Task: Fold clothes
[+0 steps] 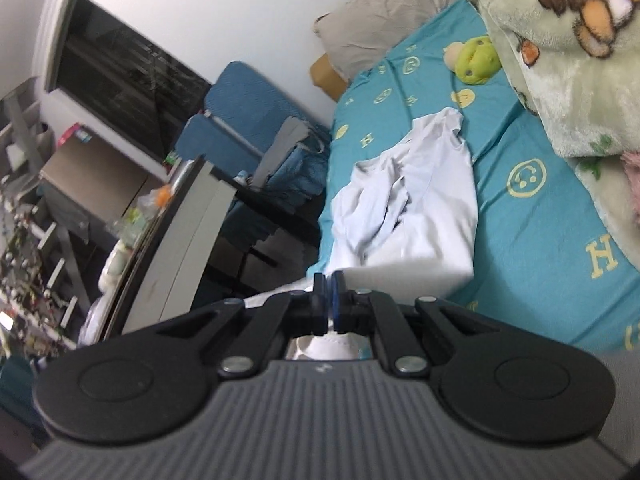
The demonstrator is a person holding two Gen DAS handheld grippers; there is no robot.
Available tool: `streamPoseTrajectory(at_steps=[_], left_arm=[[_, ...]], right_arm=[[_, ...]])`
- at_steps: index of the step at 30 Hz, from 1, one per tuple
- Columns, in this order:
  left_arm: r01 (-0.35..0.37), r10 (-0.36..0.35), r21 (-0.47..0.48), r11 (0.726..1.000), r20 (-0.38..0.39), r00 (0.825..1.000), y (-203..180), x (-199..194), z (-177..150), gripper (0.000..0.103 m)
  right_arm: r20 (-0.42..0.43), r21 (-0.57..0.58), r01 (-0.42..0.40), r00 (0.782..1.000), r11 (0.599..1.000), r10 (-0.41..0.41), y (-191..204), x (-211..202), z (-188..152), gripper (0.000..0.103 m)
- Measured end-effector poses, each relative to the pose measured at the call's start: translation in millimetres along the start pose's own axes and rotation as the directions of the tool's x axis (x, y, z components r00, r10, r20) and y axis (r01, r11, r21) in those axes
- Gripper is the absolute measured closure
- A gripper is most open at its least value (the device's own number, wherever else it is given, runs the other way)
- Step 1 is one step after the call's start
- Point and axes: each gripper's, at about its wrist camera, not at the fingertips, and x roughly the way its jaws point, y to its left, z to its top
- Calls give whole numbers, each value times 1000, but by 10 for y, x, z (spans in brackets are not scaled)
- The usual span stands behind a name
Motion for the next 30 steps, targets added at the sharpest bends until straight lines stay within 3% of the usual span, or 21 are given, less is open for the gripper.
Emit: streamPoseTrajectory(at_steps=[7, 11, 19, 24, 28, 29, 30], left_arm=[[-79, 78, 48, 996, 25, 997, 173, 1127, 449, 94], [-134, 133, 52, 990, 23, 991, 461, 1911, 612, 94], [-202, 203, 31, 979, -69, 977, 1235, 3339, 555, 94], [-244, 248, 47, 969, -139, 959, 1505, 3754, 412, 92], [-273, 284, 99, 957, -125, 951, 1488, 3818, 325, 85], [-276, 288, 104, 956, -127, 949, 1466, 3808, 311, 83], [-277, 288, 101, 956, -125, 949, 1445, 3775, 300, 71]], right_arm=[[-1, 75, 92, 996, 993, -93, -364, 909, 622, 98], [-18, 114, 151, 989, 982, -150, -708, 1563, 898, 98], [-90, 152, 247, 968, 957, -235, -1442, 2612, 1044, 97], [-134, 129, 310, 947, 942, -293, -1617, 2876, 996, 96], [-144, 76, 332, 937, 940, -320, -1547, 2917, 1016, 95], [-143, 81, 329, 938, 941, -316, -1539, 2884, 1024, 95], [-142, 85, 325, 940, 942, -311, -1532, 2851, 1033, 95]])
